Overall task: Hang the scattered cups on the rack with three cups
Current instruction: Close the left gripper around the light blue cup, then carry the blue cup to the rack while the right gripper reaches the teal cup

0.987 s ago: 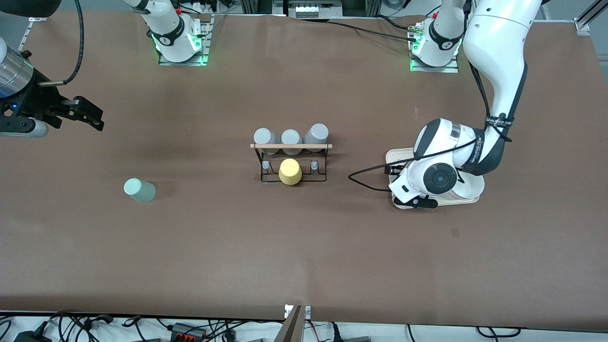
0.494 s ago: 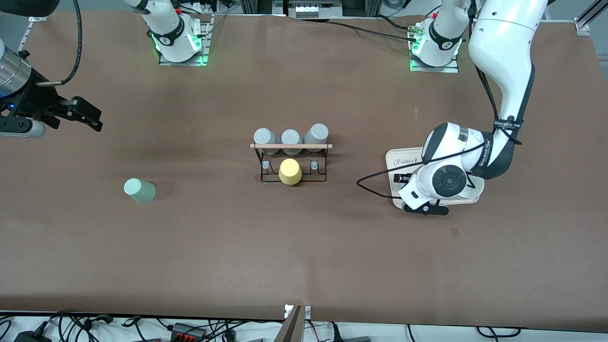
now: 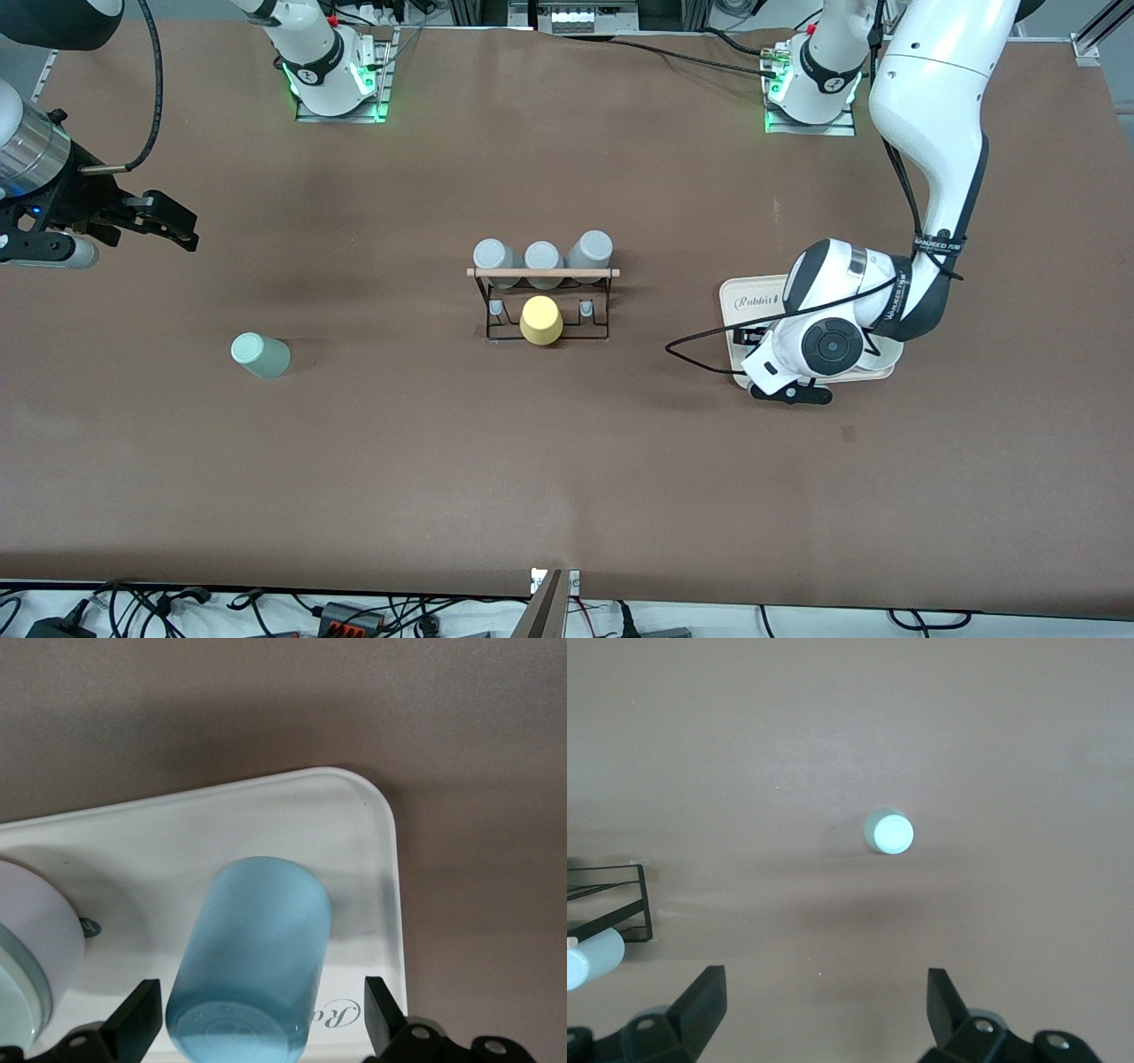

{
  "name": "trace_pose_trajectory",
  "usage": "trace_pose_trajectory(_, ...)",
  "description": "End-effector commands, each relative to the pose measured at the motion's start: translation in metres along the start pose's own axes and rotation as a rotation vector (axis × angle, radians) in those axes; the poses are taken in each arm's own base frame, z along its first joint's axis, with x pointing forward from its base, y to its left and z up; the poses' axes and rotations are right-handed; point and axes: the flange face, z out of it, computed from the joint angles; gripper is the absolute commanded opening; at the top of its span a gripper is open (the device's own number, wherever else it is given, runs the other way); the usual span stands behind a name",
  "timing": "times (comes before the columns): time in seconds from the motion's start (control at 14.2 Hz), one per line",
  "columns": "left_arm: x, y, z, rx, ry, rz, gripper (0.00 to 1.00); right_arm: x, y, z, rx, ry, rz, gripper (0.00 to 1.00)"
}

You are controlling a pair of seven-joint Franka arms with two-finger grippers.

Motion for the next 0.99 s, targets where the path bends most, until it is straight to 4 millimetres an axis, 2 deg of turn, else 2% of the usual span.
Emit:
trace_pose_trajectory(0.0,0.003,-0.008,0.003,0.018,0.005,0.011,1.00,-0.001,-0.001,-0.006,-0.013,-0.001,-0.003,1.00)
trace_pose_trajectory(0.07,0.003,-0.008,0.002,0.018,0.007,0.011,0.84,-0.001,-0.001,-0.006,-0.013,-0.001,-0.003,1.00)
trace_pose_trajectory(0.14,0.004,-0.008,0.001,0.019,0.010,0.012,0.58,-0.001,-0.002,-0.006,-0.013,-0.001,-0.004,1.00)
trace_pose_trajectory(0.21,0.004,-0.007,0.000,0.017,0.012,0.012,0.28,-0.001,-0.002,-0.006,-0.014,-0.003,-0.004,1.00)
trace_pose_trajectory(0.28,0.004,-0.006,-0.002,0.018,0.013,0.011,0.08,-0.001,-0.001,-0.006,-0.014,-0.003,-0.003,1.00)
trace_pose_trajectory(0.35,0.003,-0.003,-0.004,0.018,0.015,0.015,0.01,-0.001,-0.001,-0.006,-0.014,-0.003,-0.004,1.00)
trace_pose_trajectory(0.56,0.000,0.016,-0.040,0.012,-0.002,0.033,0.01,-0.001,0.000,-0.005,-0.012,-0.005,-0.003,1.00)
trace_pose_trajectory(0.71,-0.010,0.060,-0.086,-0.018,0.025,0.078,0.01,-0.001,-0.001,-0.005,-0.014,-0.004,-0.003,1.00)
trace_pose_trajectory(0.85,-0.021,0.095,-0.121,-0.118,0.036,0.098,0.00,0.000,-0.001,-0.005,-0.012,-0.005,-0.003,1.00)
trace_pose_trajectory(0.92,-0.021,0.104,-0.139,-0.185,0.053,0.100,0.00,0.001,-0.002,-0.001,-0.015,-0.012,-0.006,1.00)
